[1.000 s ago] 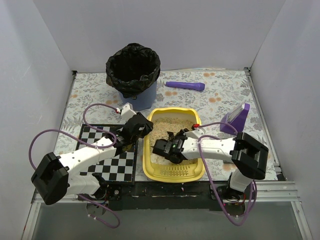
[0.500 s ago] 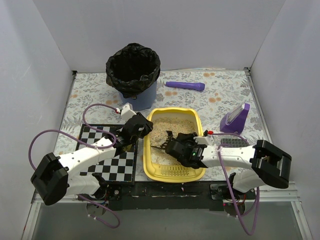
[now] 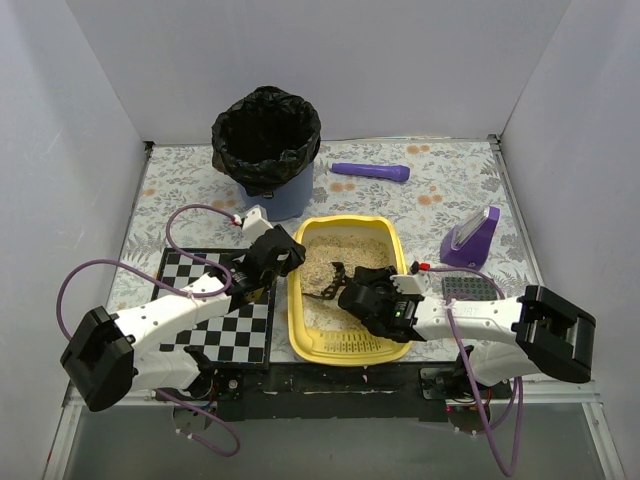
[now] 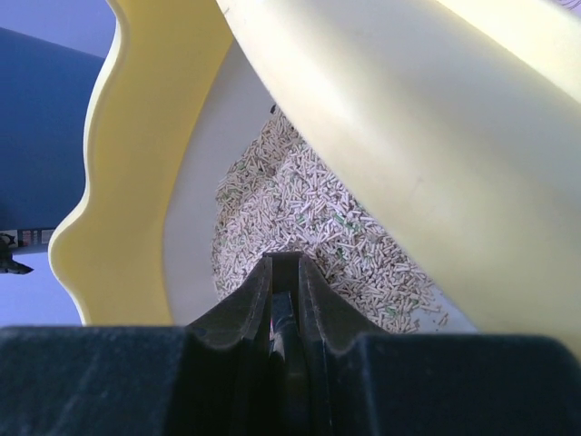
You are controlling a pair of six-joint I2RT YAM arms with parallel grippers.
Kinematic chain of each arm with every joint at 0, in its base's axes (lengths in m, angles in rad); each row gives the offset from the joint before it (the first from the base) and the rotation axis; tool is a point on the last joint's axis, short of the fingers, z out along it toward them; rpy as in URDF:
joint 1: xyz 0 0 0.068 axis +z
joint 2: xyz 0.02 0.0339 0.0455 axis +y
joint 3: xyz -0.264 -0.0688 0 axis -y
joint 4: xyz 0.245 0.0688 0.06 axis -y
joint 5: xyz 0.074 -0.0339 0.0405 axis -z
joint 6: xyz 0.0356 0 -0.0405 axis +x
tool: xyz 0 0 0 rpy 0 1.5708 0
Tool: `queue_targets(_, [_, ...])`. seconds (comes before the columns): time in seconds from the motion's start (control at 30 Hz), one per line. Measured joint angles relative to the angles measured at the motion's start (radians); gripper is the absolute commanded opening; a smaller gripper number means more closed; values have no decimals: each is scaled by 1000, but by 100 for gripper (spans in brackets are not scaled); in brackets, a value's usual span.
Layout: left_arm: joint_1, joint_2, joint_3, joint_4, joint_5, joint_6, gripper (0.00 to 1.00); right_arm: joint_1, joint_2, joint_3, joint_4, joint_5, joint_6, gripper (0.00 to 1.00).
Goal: Clean the litter box
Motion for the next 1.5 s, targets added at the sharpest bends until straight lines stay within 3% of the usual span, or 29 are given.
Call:
queue_targets(0.17, [0, -2, 11, -26, 5, 17, 40, 2, -27, -30, 32, -2, -10, 1])
queue_targets(0.23, [-2, -4, 13, -32, 6, 20, 48, 3, -43, -50, 60, -4, -14, 1])
queue_targets(0.3, [-2, -8, 13, -51, 13, 19, 62, 3, -59, -68, 86, -5, -20, 1])
queue_targets(0.33, [-2, -9, 13, -57, 16, 19, 75, 3, -65, -76, 98, -7, -23, 1])
queue_targets(0.4, [-2, -16, 13, -66, 21, 24, 83, 3, -73, -84, 113, -7, -26, 1])
queue_targets(0.47, [-2, -26, 13, -74, 23, 26, 98, 3, -79, -93, 132, -7, -29, 1])
queue_targets(1.17, [-3, -74, 15, -88, 18, 50, 98, 1, -140, -90, 53, -22, 14, 1])
queue_targets(1.5, [-3, -92, 15, -87, 19, 53, 98, -2, -159, -99, 113, -18, 23, 1])
